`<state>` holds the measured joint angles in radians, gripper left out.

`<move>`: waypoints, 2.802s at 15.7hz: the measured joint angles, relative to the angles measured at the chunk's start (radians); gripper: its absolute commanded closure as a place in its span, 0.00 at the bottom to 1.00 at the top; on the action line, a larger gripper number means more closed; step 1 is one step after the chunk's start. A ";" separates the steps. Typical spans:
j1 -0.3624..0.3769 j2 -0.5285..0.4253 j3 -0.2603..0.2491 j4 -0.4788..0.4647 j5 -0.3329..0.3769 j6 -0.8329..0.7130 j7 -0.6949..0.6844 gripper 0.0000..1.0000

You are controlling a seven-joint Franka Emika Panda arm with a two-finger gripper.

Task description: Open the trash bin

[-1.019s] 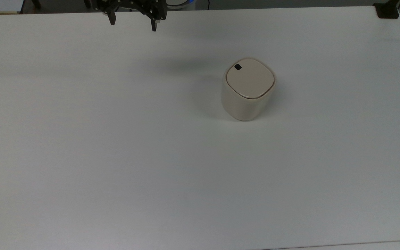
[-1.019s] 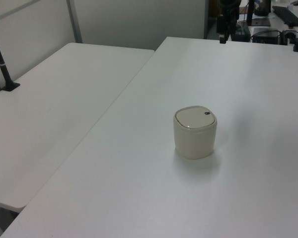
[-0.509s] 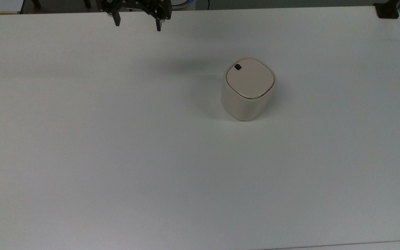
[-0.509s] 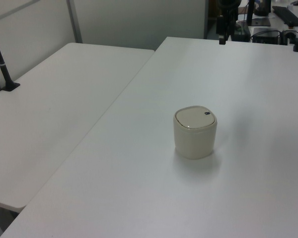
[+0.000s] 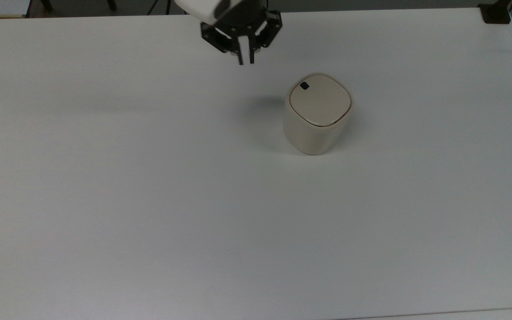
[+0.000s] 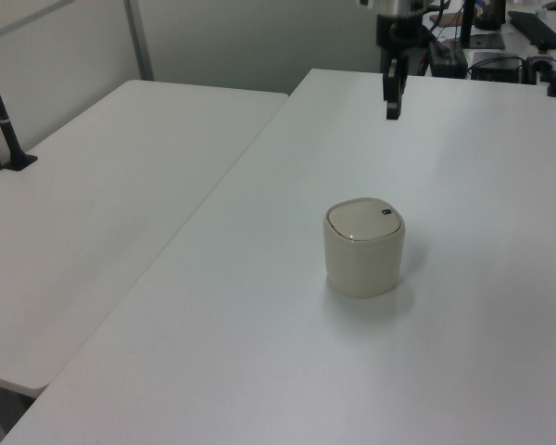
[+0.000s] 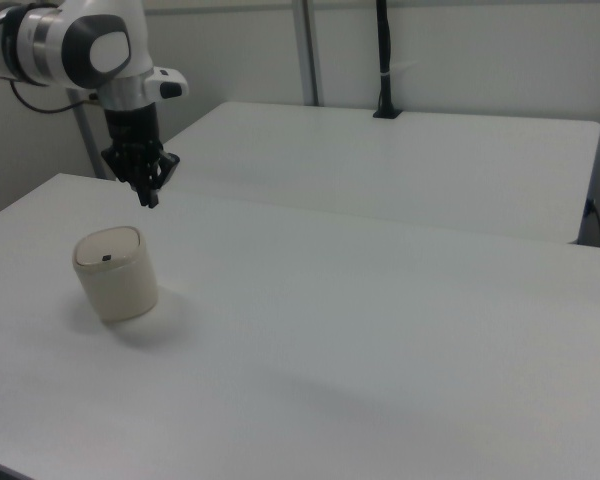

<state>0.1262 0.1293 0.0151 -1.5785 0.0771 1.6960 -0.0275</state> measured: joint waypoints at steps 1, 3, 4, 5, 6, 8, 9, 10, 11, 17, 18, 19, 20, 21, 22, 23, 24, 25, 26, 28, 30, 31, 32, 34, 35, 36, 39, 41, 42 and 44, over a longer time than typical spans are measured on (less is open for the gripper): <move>0.019 0.011 0.000 0.000 0.000 0.008 -0.026 1.00; 0.055 0.030 0.001 0.000 0.001 0.010 -0.086 1.00; 0.076 0.040 0.001 0.000 0.001 0.011 -0.112 1.00; 0.094 0.049 0.002 0.000 0.001 0.011 -0.130 1.00; 0.113 0.058 0.002 0.000 0.001 0.011 -0.141 1.00; 0.145 0.077 0.003 -0.001 0.001 0.011 -0.150 1.00; 0.159 0.089 0.003 -0.001 0.001 0.011 -0.153 1.00; 0.170 0.103 0.003 -0.002 0.001 0.011 -0.156 1.00; 0.180 0.120 0.003 -0.003 0.001 0.017 -0.159 1.00; 0.226 0.196 0.003 -0.004 -0.012 0.061 -0.163 1.00; 0.230 0.196 0.002 -0.002 -0.019 0.061 -0.163 1.00; 0.232 0.195 0.002 -0.001 -0.021 0.061 -0.163 1.00; 0.232 0.195 0.002 -0.002 -0.022 0.061 -0.163 1.00; 0.232 0.195 0.002 -0.002 -0.022 0.061 -0.164 1.00; 0.232 0.195 0.002 -0.002 -0.022 0.061 -0.164 1.00; 0.232 0.195 0.002 -0.002 -0.023 0.061 -0.166 1.00; 0.232 0.193 0.002 -0.001 -0.023 0.061 -0.167 1.00; 0.230 0.187 0.000 0.001 -0.023 0.061 -0.167 1.00; 0.224 0.175 -0.002 0.003 -0.024 0.061 -0.167 1.00; 0.186 0.133 -0.008 0.005 -0.027 0.030 -0.167 0.96; 0.124 0.080 -0.016 0.006 -0.028 -0.025 -0.169 0.55; 0.089 0.055 -0.022 0.005 -0.028 -0.049 -0.172 0.01; 0.057 0.034 -0.029 0.005 -0.029 -0.067 -0.174 0.00; 0.007 0.002 -0.052 0.004 -0.055 -0.085 -0.178 0.00; -0.009 -0.009 -0.066 0.004 -0.071 -0.089 -0.180 0.00; -0.020 -0.018 -0.080 0.003 -0.081 -0.090 -0.180 0.00; -0.038 -0.034 -0.112 0.003 -0.087 -0.090 -0.180 0.00; -0.043 -0.037 -0.130 0.003 -0.087 -0.090 -0.165 0.00; -0.044 -0.037 -0.135 0.003 -0.087 -0.090 -0.138 0.00; -0.044 -0.039 -0.137 0.003 -0.087 -0.090 -0.048 0.00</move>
